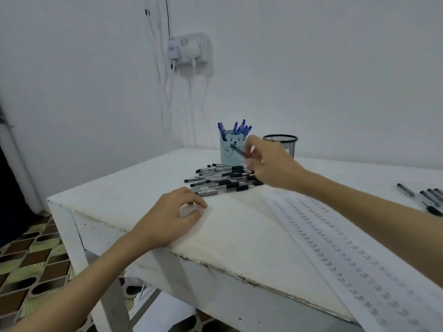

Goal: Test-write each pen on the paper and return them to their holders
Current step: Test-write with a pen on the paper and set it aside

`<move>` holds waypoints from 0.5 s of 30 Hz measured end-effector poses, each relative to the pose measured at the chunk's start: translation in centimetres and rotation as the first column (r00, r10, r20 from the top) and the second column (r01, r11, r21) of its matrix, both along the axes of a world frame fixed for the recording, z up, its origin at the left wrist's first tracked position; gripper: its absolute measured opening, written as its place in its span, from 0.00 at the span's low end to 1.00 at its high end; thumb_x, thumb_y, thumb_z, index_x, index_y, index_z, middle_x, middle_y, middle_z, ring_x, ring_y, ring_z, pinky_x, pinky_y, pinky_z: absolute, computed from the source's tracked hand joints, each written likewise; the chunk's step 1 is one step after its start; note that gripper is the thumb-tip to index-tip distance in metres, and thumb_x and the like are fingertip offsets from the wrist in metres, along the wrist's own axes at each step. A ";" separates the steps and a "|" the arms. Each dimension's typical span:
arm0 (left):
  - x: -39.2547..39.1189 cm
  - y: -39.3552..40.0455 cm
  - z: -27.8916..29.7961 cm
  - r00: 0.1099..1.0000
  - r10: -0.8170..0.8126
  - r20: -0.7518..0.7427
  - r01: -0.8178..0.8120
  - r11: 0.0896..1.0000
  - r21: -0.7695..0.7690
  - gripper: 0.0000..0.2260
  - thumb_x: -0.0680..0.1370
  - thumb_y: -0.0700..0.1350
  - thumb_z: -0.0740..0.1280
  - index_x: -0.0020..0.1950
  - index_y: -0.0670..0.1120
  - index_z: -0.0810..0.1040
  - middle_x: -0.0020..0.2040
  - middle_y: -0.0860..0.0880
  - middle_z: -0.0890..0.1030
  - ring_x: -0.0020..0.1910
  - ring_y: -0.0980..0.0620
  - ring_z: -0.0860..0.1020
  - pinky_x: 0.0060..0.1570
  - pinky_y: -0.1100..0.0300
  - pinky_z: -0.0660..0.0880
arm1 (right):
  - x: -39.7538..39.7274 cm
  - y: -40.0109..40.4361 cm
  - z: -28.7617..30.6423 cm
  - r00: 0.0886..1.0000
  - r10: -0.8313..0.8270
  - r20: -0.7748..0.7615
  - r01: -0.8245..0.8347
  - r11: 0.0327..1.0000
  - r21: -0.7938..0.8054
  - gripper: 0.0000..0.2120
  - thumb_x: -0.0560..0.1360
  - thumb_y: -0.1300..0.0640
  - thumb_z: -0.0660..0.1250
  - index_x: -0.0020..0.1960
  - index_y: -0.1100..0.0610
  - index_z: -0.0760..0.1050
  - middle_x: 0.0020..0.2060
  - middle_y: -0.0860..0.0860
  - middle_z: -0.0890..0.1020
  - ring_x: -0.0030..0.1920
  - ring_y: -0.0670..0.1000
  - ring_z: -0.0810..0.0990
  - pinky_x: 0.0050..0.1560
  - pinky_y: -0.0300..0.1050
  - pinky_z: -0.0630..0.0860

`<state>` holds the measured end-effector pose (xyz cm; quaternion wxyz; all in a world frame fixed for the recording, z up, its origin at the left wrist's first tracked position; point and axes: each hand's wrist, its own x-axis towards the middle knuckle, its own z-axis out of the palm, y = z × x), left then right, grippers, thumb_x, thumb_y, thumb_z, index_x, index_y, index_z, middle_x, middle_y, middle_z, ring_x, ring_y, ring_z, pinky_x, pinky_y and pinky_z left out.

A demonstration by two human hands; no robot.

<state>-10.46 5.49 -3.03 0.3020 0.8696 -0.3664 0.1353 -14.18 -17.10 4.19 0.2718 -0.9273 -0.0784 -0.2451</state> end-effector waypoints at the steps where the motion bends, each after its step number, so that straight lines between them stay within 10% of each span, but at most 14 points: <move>1: -0.2 -0.3 0.2 1.000 -0.010 0.005 0.010 1.000 -0.009 0.06 0.77 0.44 0.66 0.49 0.54 0.80 0.50 0.58 0.77 0.51 0.64 0.73 0.47 0.76 0.64 | -0.4 -0.5 0.9 1.000 -0.003 -0.001 0.003 0.989 0.147 0.06 0.78 0.64 0.62 0.45 0.55 0.69 0.40 0.55 0.79 0.36 0.53 0.74 0.36 0.43 0.73; 7: -2.5 -6.7 1.6 0.973 -0.229 0.001 0.228 0.971 0.069 0.08 0.80 0.49 0.60 0.54 0.54 0.79 0.55 0.60 0.76 0.55 0.64 0.72 0.57 0.68 0.66 | -4.7 -6.0 4.3 0.901 0.226 -0.371 0.100 0.724 0.683 0.25 0.75 0.35 0.57 0.31 0.55 0.65 0.26 0.48 0.59 0.27 0.49 0.56 0.32 0.42 0.57; 15: -2.0 -15.3 1.8 0.952 -0.288 -0.104 0.304 0.925 0.226 0.15 0.82 0.50 0.55 0.67 0.54 0.71 0.68 0.57 0.70 0.68 0.58 0.66 0.69 0.58 0.61 | -8.7 -10.3 3.2 0.985 0.149 -0.089 0.062 0.173 0.983 0.25 0.72 0.41 0.55 0.24 0.55 0.58 0.20 0.48 0.54 0.22 0.48 0.51 0.26 0.39 0.52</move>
